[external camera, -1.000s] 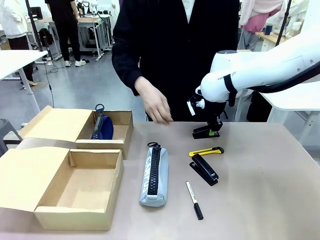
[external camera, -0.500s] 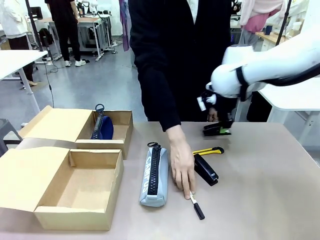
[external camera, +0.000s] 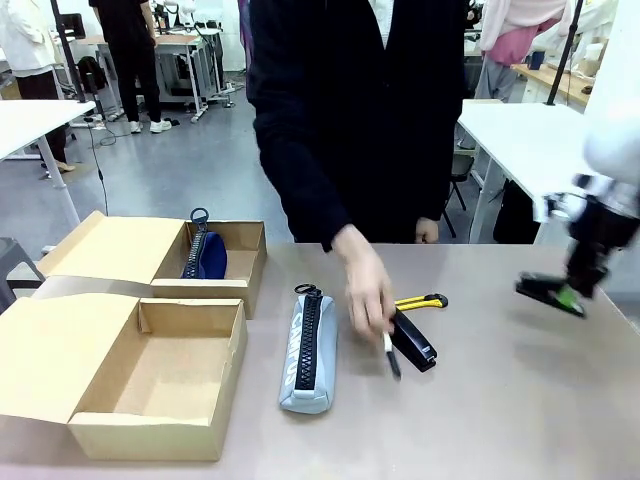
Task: Place items inside the box.
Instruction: Pick up a Pencil pouch or Stapler and place it inside the Mailer Box closest to the robot.
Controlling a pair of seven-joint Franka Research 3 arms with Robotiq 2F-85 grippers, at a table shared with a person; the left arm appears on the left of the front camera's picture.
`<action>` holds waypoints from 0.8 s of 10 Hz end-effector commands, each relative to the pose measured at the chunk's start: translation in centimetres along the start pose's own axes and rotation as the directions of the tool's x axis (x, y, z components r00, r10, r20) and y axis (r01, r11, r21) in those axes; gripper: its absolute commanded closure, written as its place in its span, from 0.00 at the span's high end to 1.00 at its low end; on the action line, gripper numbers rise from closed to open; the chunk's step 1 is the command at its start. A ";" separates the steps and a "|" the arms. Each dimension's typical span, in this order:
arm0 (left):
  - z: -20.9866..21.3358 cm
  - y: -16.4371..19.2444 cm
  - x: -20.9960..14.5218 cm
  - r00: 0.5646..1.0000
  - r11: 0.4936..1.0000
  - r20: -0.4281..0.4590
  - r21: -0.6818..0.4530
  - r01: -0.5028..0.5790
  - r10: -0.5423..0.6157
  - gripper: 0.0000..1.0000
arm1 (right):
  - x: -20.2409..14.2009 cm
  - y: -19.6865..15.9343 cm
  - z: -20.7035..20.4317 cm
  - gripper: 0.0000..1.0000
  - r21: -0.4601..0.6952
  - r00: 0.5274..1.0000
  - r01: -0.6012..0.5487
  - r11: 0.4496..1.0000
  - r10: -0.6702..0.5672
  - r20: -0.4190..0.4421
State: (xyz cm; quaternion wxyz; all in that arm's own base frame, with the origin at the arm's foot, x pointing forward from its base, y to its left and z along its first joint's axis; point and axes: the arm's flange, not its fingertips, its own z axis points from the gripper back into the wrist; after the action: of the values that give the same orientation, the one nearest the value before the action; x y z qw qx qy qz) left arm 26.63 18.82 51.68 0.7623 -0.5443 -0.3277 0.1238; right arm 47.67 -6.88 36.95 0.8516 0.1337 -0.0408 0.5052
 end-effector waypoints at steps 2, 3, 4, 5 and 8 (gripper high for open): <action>-0.1 0.0 0.0 1.000 1.000 0.013 -0.023 0.017 -0.017 1.00 | -6.8 6.8 -0.6 0.21 0.189 0.817 0.334 0.924 -0.383 0.431; -0.1 0.0 0.0 1.000 1.000 0.013 -0.023 0.017 -0.017 1.00 | -7.3 8.4 -1.3 0.21 0.214 0.765 0.352 0.911 -0.412 0.494; -0.1 0.0 0.0 1.000 1.000 0.013 -0.023 0.017 -0.017 1.00 | -6.0 9.3 -2.1 0.21 0.066 0.800 0.415 0.908 -0.398 0.449; -0.1 0.0 0.0 1.000 1.000 0.013 -0.023 0.017 -0.017 1.00 | -8.5 7.0 -1.7 0.21 0.219 0.880 0.291 0.931 -0.350 0.320; -0.1 0.0 0.0 1.000 1.000 0.013 -0.023 0.017 -0.017 1.00 | -4.1 6.4 -0.9 0.31 0.485 0.711 0.254 0.837 -0.501 0.493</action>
State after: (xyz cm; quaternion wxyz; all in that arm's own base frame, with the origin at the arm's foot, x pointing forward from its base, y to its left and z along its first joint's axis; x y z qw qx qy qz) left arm 26.67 18.83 51.60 0.7626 -0.5442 -0.3268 0.1245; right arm 37.26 -8.13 35.47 0.8701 0.3660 -0.1750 0.2800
